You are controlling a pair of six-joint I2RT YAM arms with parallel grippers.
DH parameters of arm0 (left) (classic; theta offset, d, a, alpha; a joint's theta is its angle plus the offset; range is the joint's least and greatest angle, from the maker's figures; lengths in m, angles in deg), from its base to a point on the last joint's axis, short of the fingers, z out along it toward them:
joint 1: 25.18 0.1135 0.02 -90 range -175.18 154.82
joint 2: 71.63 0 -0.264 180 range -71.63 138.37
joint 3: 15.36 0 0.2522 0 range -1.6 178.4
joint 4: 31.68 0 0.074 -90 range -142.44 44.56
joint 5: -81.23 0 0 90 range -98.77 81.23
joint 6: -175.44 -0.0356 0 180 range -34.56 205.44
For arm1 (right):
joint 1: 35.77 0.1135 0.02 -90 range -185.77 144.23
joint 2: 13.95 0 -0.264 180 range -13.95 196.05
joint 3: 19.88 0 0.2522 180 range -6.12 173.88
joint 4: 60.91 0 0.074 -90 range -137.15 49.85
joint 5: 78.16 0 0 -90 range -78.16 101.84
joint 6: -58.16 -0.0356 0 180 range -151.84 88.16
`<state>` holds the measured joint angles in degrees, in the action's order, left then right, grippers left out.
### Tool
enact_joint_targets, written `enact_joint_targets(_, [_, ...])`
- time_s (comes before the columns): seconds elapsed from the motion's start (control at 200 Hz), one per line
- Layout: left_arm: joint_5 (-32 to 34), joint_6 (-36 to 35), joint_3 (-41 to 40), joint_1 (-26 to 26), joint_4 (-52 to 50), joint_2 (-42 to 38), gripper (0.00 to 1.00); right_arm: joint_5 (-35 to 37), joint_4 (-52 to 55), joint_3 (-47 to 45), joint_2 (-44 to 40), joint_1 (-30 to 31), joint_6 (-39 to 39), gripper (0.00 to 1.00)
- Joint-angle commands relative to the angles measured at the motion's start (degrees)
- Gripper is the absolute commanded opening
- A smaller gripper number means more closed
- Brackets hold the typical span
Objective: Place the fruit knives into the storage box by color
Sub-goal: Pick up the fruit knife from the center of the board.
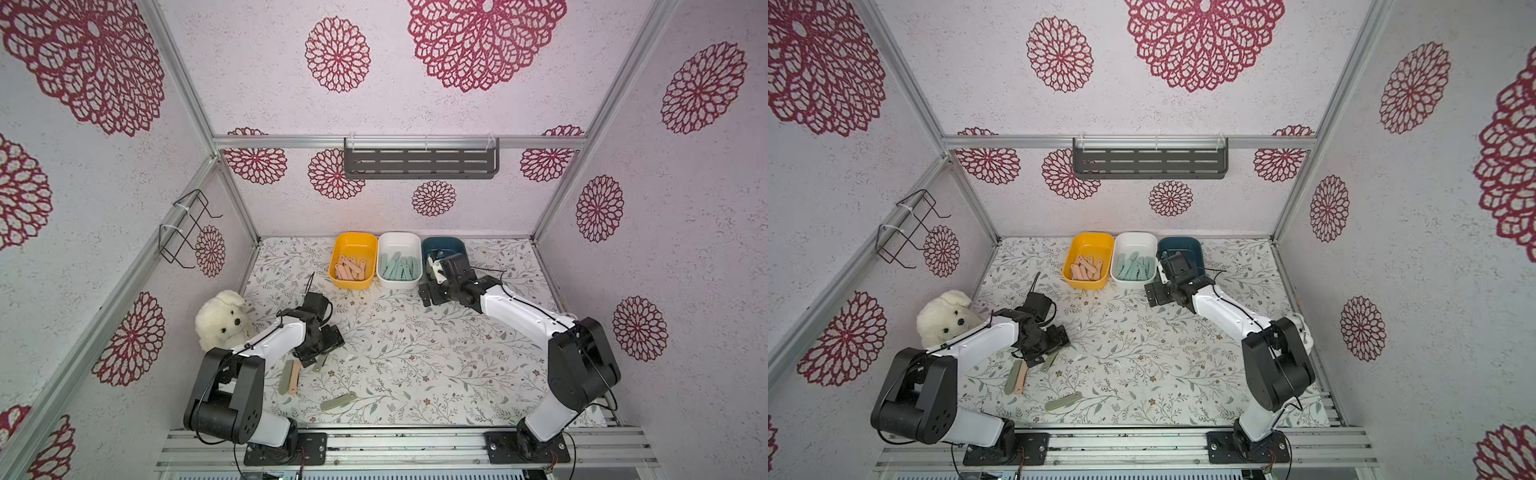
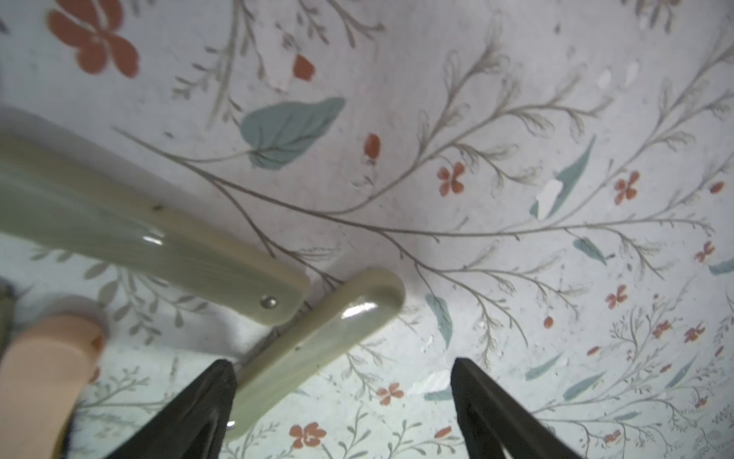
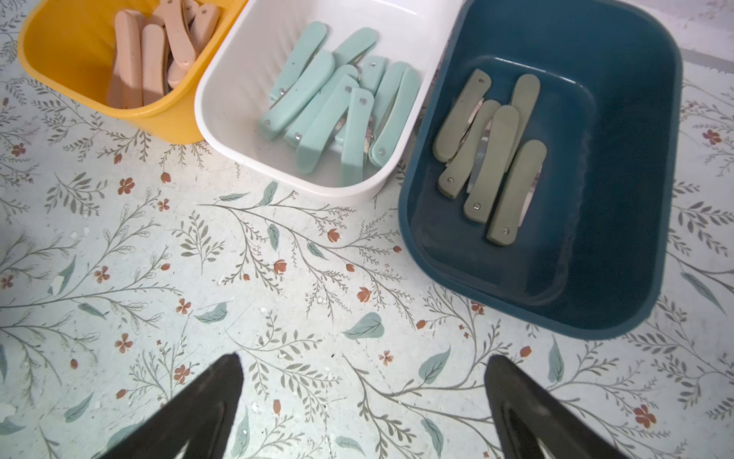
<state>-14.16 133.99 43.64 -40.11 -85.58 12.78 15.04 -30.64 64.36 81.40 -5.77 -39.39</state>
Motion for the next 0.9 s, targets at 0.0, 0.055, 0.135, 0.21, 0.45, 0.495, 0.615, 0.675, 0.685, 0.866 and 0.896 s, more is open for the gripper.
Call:
enact_joint_targets(0.0, [0.1, 2.3, -0.9, -1.9, -1.5, -1.5, 0.90, -0.4, -1.0, 0.4, -1.9, -0.3, -0.4, 0.99])
enact_joint_targets(0.055, [0.6, 2.4, -1.2, -2.3, -1.6, -1.3, 0.90, -0.5, -1.2, 0.1, -2.1, -0.3, -0.4, 0.99])
enact_joint_targets(0.135, [1.5, 2.1, -1.4, -2.4, -1.9, -0.7, 0.88, -1.0, -1.3, -0.2, -2.0, -0.4, -0.4, 0.99])
enact_joint_targets(0.21, [3.2, 1.3, -1.0, -2.3, -2.8, 0.3, 0.87, -1.4, -1.3, -0.5, -2.0, -0.3, -0.5, 0.99])
enact_joint_targets(0.45, [12.7, -2.9, 4.2, -2.3, -6.8, 6.1, 0.74, -2.4, -2.0, -2.0, -2.1, -0.3, -1.1, 0.99])
enact_joint_targets(0.495, [13.0, -3.6, 5.0, -2.4, -6.6, 7.3, 0.70, -2.3, -2.0, -2.2, -2.1, -0.4, -1.1, 0.99])
enact_joint_targets(0.615, [12.3, -4.2, 5.8, -2.3, -5.8, 9.2, 0.58, -1.9, -1.8, -2.3, -2.4, -0.4, -1.1, 0.99])
enact_joint_targets(0.675, [11.5, -4.2, 5.3, -2.4, -5.3, 9.2, 0.52, -1.7, -1.7, -2.3, -2.7, -0.5, -1.1, 0.99])
enact_joint_targets(0.685, [11.4, -4.2, 5.2, -2.3, -5.3, 9.2, 0.51, -1.7, -1.6, -2.3, -2.7, -0.5, -1.0, 0.99])
enact_joint_targets(0.866, [10.0, -3.7, 3.5, -2.6, -3.9, 8.3, 0.36, -1.4, -1.2, -2.1, -3.3, -0.9, -0.9, 0.99])
enact_joint_targets(0.896, [9.9, -3.8, 3.5, -2.5, -3.7, 8.3, 0.33, -1.6, -1.2, -2.1, -3.3, -0.9, -0.9, 0.99])
